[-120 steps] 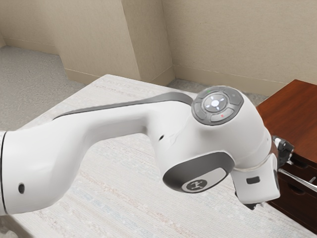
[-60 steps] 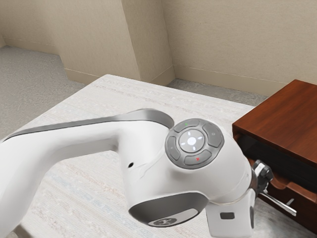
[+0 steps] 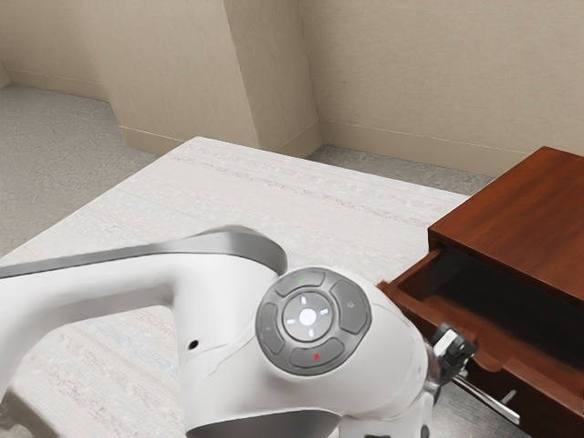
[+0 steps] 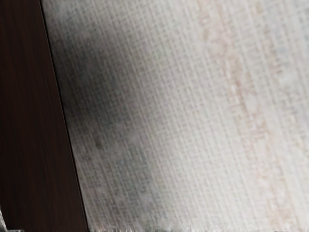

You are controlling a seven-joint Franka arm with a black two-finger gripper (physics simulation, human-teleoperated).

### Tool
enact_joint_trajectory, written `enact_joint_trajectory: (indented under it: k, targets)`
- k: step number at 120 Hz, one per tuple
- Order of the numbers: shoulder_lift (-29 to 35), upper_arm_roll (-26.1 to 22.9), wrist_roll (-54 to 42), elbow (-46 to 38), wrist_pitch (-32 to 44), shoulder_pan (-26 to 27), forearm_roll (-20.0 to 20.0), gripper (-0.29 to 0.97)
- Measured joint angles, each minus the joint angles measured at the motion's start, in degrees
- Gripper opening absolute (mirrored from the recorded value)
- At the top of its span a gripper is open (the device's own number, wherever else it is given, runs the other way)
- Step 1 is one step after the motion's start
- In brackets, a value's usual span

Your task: Pull the drawer handle with one arm to open the drawer

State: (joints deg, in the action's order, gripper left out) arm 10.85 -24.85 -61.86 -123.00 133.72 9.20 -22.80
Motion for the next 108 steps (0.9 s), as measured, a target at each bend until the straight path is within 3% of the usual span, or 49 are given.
enact_joint_trajectory:
  k: [19,30,39,47,69,77,84,99,108]
  targets:
    - [3.59,8.75,0.03,-3.4,0.2,9.65,-1.67,0.3]
    - [4.98,10.53,0.15,-4.73,0.41,11.69,-2.93,0.18]
    - [6.24,10.72,0.3,-5.07,0.29,6.68,-2.2,0.33]
    - [7.61,10.71,0.21,-5.09,-0.09,5.38,-0.7,0.4]
    - [13.61,12.22,0.15,-4.03,-1.21,10.55,1.09,0.58]
    - [14.11,17.42,0.65,1.34,-4.27,16.97,3.04,0.61]
    - [12.51,20.82,2.82,9.35,-9.36,19.37,6.11,0.63]
    - [3.7,23.06,12.73,31.2,-27.85,20.01,9.17,0.66]
    - [-0.7,26.03,19.34,37.17,-38.0,18.46,9.81,0.67]
